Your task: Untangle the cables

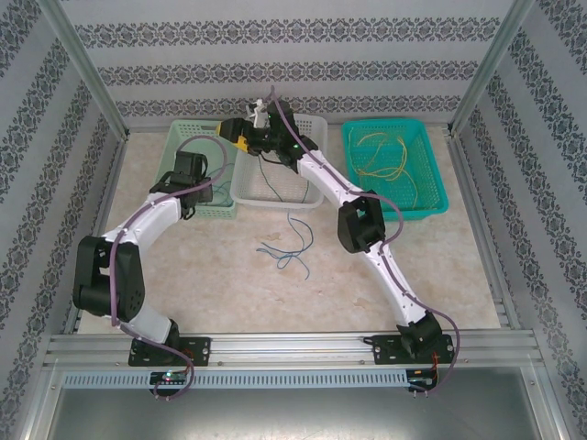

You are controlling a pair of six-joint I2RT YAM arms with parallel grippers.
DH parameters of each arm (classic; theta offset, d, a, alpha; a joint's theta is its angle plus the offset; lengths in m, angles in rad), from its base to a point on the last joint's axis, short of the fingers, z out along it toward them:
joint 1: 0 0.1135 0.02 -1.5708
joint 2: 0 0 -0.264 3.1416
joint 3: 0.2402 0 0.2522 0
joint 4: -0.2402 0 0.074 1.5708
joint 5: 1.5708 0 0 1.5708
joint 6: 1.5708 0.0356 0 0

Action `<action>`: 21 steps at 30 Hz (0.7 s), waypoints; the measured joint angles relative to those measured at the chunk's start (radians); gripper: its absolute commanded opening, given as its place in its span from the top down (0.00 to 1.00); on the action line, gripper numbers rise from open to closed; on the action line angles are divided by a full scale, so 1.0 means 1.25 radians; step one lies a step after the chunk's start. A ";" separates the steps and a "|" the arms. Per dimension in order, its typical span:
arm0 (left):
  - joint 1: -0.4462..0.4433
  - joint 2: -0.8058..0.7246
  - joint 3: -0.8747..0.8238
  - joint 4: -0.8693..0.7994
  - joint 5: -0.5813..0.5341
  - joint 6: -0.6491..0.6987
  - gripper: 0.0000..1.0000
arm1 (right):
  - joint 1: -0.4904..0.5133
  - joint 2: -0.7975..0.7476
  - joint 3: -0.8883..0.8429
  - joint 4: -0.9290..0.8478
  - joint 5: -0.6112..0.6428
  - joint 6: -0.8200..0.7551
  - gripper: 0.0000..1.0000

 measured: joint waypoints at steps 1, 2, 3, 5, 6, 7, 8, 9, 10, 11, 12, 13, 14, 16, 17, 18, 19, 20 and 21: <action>0.002 0.004 0.005 -0.006 -0.004 -0.003 0.00 | 0.000 -0.020 -0.028 -0.004 -0.007 -0.005 0.02; 0.005 0.006 0.008 -0.012 -0.011 -0.007 0.00 | 0.000 -0.048 -0.068 -0.008 -0.015 -0.011 0.02; 0.006 0.005 0.009 -0.016 -0.016 -0.014 0.00 | -0.002 -0.081 -0.111 -0.006 -0.022 -0.017 0.02; 0.006 -0.001 0.009 -0.026 -0.023 -0.018 0.00 | -0.002 -0.148 -0.188 -0.006 -0.034 -0.034 0.02; 0.006 -0.009 0.009 -0.029 -0.028 -0.020 0.00 | -0.001 -0.187 -0.225 -0.008 -0.036 -0.051 0.02; 0.006 -0.019 0.008 -0.032 -0.033 -0.020 0.00 | -0.001 -0.218 -0.251 -0.013 -0.038 -0.066 0.02; 0.004 -0.034 0.008 -0.035 -0.039 -0.020 0.00 | 0.000 -0.259 -0.284 -0.016 -0.038 -0.085 0.02; 0.001 -0.056 0.007 -0.035 -0.047 -0.020 0.00 | 0.000 -0.302 -0.322 -0.016 -0.038 -0.104 0.02; -0.003 -0.079 0.005 -0.035 -0.054 -0.020 0.00 | 0.000 -0.343 -0.360 -0.017 -0.036 -0.121 0.02; -0.011 -0.109 0.001 -0.033 -0.060 -0.019 0.00 | 0.000 -0.393 -0.409 -0.014 -0.030 -0.142 0.02; -0.023 -0.143 -0.006 -0.025 -0.065 -0.015 0.00 | 0.000 -0.444 -0.462 -0.013 -0.025 -0.166 0.02; -0.034 -0.169 -0.015 -0.015 -0.066 -0.012 0.00 | 0.000 -0.489 -0.510 -0.015 -0.018 -0.189 0.02; -0.048 -0.203 -0.030 0.001 -0.064 -0.008 0.00 | 0.000 -0.531 -0.555 -0.016 -0.010 -0.214 0.02; -0.070 -0.263 -0.072 0.040 -0.036 0.003 0.00 | -0.003 -0.613 -0.645 -0.039 0.013 -0.274 0.06; -0.081 -0.293 -0.102 0.063 -0.011 0.010 0.00 | -0.005 -0.654 -0.692 -0.060 0.028 -0.309 0.09; -0.093 -0.320 -0.137 0.086 0.018 0.021 0.00 | -0.005 -0.696 -0.746 -0.083 0.048 -0.347 0.12; -0.105 -0.341 -0.168 0.105 0.041 0.031 0.01 | -0.006 -0.734 -0.794 -0.105 0.066 -0.374 0.14; -0.121 -0.358 -0.198 0.118 0.063 0.045 0.03 | -0.009 -0.774 -0.848 -0.137 0.089 -0.404 0.18; -0.147 -0.371 -0.229 0.127 0.086 0.064 0.05 | -0.010 -0.811 -0.902 -0.166 0.116 -0.431 0.19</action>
